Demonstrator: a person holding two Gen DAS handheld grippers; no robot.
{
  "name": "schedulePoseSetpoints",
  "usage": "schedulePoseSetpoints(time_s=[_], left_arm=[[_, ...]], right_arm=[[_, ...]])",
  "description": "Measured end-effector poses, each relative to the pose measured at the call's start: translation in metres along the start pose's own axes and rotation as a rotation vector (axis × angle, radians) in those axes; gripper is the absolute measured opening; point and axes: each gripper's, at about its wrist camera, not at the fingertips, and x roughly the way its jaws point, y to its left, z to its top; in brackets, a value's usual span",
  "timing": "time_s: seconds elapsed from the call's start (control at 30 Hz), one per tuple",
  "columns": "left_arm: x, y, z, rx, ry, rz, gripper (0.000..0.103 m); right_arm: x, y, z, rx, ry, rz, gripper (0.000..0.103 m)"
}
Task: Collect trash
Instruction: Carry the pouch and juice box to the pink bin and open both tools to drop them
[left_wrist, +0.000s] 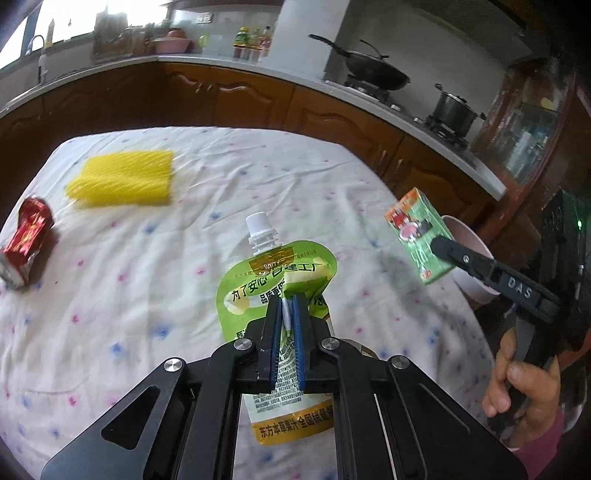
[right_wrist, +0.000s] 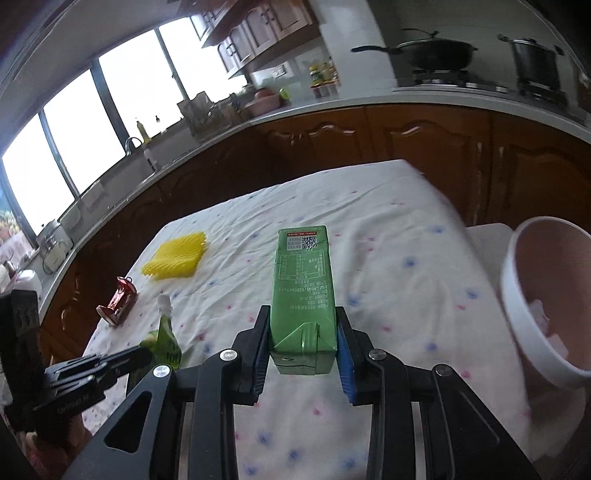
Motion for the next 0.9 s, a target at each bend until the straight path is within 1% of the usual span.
schedulePoseSetpoints(time_s=[0.43, 0.9], left_arm=[[0.006, -0.056, 0.020, 0.081, -0.031, -0.067, 0.005], [0.015, -0.097, 0.028, 0.133, -0.028, -0.107, 0.005]], right_arm=[[-0.059, -0.046, -0.007, 0.087, -0.083, -0.042, 0.032], [-0.088, -0.080, -0.014, 0.146, -0.121, -0.084, 0.032]])
